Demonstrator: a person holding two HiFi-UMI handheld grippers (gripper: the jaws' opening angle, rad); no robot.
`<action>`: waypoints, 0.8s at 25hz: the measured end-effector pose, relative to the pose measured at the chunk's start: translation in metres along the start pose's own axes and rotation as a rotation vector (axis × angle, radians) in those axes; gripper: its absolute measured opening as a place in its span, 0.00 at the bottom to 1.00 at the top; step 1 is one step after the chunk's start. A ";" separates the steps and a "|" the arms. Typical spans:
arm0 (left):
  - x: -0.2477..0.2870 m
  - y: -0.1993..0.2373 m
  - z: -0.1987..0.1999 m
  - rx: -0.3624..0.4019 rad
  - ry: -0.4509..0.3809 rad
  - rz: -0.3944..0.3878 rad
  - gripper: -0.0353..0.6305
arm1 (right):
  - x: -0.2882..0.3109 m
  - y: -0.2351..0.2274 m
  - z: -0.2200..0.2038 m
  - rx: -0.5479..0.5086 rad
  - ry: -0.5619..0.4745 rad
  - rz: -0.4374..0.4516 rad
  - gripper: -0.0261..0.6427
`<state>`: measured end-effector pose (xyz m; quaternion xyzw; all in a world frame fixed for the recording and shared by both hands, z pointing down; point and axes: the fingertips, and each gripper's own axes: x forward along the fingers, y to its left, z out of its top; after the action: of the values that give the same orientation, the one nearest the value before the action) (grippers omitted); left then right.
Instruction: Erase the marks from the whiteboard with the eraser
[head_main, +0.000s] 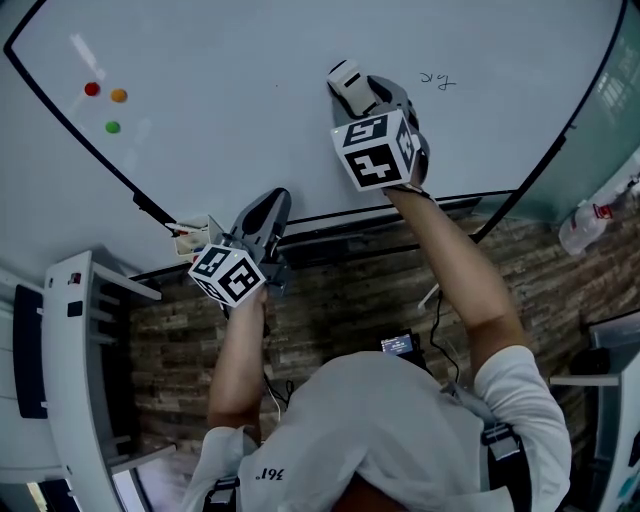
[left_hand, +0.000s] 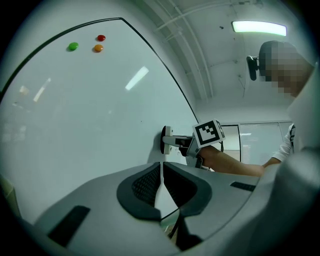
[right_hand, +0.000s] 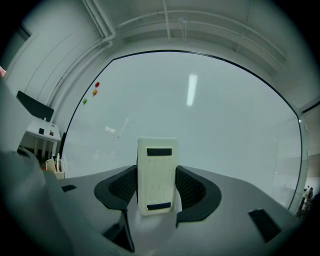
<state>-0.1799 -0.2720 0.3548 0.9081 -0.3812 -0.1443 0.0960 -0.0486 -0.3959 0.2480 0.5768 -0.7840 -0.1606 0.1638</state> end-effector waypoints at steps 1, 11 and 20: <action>-0.003 0.002 0.001 -0.002 -0.001 0.005 0.06 | 0.002 0.007 0.002 -0.002 -0.001 0.007 0.42; -0.016 0.011 0.000 -0.007 0.002 0.018 0.06 | 0.020 0.024 0.004 -0.025 -0.006 -0.033 0.42; -0.004 0.004 -0.009 -0.021 0.027 0.016 0.06 | 0.023 0.024 0.001 -0.093 -0.045 -0.043 0.42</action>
<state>-0.1819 -0.2717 0.3649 0.9058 -0.3856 -0.1352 0.1116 -0.0754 -0.4108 0.2592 0.5815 -0.7666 -0.2131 0.1694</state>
